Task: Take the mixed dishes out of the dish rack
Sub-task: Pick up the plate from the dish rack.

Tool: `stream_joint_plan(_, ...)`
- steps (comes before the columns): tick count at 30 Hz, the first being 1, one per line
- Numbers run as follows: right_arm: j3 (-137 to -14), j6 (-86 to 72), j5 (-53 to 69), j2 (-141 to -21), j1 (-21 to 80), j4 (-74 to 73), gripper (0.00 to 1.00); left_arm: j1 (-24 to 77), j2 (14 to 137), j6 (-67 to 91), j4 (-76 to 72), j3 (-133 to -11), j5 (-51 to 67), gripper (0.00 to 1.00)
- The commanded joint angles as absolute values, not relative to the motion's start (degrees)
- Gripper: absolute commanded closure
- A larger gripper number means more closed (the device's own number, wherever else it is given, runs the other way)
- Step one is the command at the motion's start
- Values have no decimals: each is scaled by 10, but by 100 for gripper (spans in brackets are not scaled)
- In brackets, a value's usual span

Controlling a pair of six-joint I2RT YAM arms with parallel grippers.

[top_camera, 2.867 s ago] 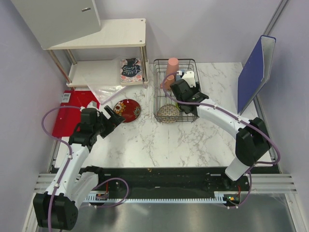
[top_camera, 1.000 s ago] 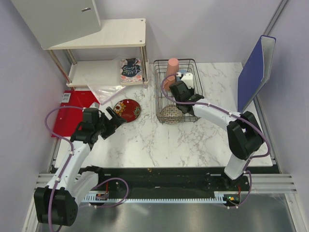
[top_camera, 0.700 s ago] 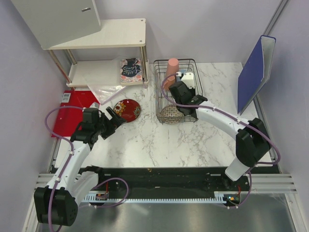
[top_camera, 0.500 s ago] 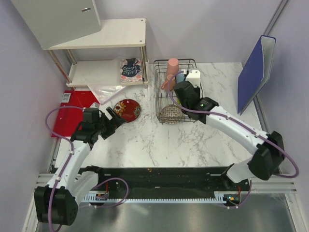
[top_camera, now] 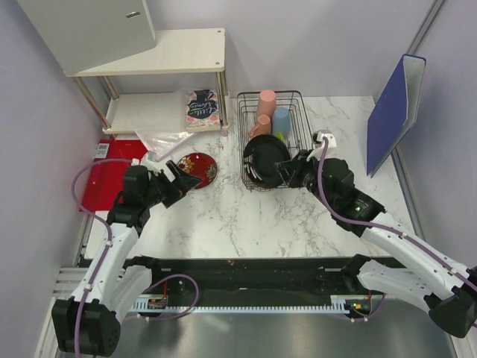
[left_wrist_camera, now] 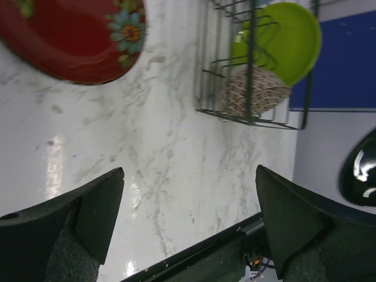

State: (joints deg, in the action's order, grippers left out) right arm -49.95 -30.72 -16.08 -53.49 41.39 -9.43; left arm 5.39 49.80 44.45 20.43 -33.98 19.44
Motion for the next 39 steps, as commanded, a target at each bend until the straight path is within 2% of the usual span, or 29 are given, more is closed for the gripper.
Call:
stream_joint_plan(1, -443, -404, 53, -527, 413, 82, 100, 62, 439, 449, 42, -323, 356, 1)
stream_joint_plan(7, -414, -463, 137, -567, 413, 173, 100, 96, 418, 497, -85, -289, 433, 1)
stream_joint_plan(17, -394, -505, 173, -623, 430, 234, 100, 172, 419, 473, -100, -294, 385, 1)
stream_joint_plan(20, -395, -502, 181, -630, 433, 236, 100, 184, 418, 467, -106, -294, 373, 6)
stream_joint_plan(26, -413, -504, 231, -661, 445, 240, 100, 196, 448, 461, -99, -296, 365, 27)
stream_joint_plan(27, -417, -498, 233, -663, 446, 235, 100, 198, 452, 460, -97, -296, 364, 38)
stream_joint_plan(28, -420, -496, 231, -663, 449, 225, 100, 197, 456, 458, -92, -296, 361, 45)
stream_joint_plan(29, -422, -491, 229, -662, 452, 219, 100, 197, 461, 457, -82, -298, 356, 61)
stream_joint_plan(31, -427, -479, 229, -660, 454, 196, 100, 197, 466, 450, -69, -300, 351, 84)
stream_joint_plan(32, -430, -473, 228, -659, 455, 186, 100, 197, 468, 447, -48, -305, 342, 98)
stream_joint_plan(34, -437, -451, 207, -652, 456, 145, 100, 198, 478, 434, -21, -313, 326, 98)
stream_joint_plan(35, -440, -443, 194, -648, 457, 127, 97, 198, 482, 430, 14, -320, 306, 98)
stream_joint_plan(36, -448, -431, 178, -644, 457, 107, 88, 197, 488, 425, 28, -323, 295, 98)
stream_joint_plan(37, -451, -410, 151, -635, 458, 72, 57, 197, 492, 418, 46, -327, 281, 98)
stream_joint_plan(39, -457, -388, 107, -623, 458, 33, 25, 198, 495, 411, 96, -337, 232, 98)
